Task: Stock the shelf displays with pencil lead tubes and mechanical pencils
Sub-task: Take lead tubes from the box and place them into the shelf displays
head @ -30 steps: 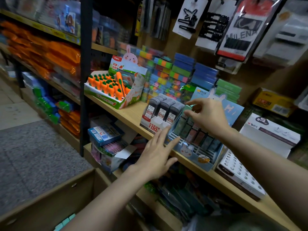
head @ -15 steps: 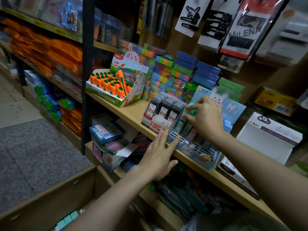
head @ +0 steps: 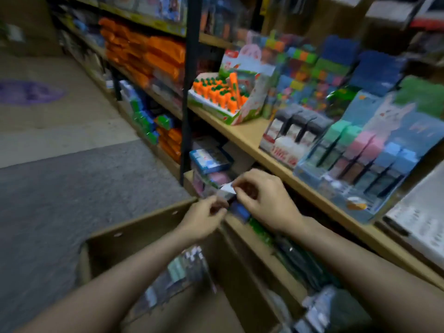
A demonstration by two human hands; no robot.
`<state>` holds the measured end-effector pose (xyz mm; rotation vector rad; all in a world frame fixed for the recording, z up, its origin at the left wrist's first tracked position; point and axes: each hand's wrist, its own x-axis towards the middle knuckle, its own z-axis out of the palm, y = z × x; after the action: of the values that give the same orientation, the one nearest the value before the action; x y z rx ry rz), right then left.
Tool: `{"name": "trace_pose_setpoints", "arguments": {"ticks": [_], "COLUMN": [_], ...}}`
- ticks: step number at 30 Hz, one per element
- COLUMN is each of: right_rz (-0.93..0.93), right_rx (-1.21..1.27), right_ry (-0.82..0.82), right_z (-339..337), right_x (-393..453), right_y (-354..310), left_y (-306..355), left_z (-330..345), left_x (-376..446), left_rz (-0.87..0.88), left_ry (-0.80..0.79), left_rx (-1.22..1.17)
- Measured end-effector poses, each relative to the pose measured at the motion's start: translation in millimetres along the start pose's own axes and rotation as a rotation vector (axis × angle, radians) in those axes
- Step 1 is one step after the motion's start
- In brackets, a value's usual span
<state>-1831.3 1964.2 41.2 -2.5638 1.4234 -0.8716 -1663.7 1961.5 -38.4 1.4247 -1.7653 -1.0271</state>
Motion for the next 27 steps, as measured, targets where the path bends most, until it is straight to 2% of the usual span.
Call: {"name": "trace_pose_setpoints", "arguments": {"ticks": [2, 4, 8, 11, 14, 18, 27], "right_rz": [0.038, 0.132, 0.318, 0.376, 0.421, 0.352, 0.081], "right_rx": [0.05, 0.089, 0.198, 0.152, 0.092, 0.026, -0.176], "right_ry": [-0.212, -0.378, -0.616, -0.775, -0.909, -0.938, -0.99], "right_z": [45.8, 91.3, 167.2, 218.8, 256.6, 291.5, 357.6], "right_x": [-9.8, -22.1, -51.9, -76.5, -97.4, -106.1, -93.2], "right_y": [-7.3, -12.2, -12.5, -4.9, 3.7, 15.3, 26.8], "left_y": [-45.5, -86.8, -147.5, -184.1, -202.4, -224.2, -261.8], "left_z": [-11.6, -18.9, -6.1, 18.6, 41.7, 57.3, 93.2], "left_x": [-17.3, -37.3, -65.2, -76.8, -82.6, -75.2, -68.3], "left_rz": [-0.306, -0.51, -0.716, -0.884, -1.014, -1.091, -0.953], "left_ry": [-0.006, -0.001, 0.083, 0.164, 0.069, 0.085, 0.108], "left_rx": [-0.06, -0.069, -0.041, -0.067, 0.013, 0.128, 0.409]}}
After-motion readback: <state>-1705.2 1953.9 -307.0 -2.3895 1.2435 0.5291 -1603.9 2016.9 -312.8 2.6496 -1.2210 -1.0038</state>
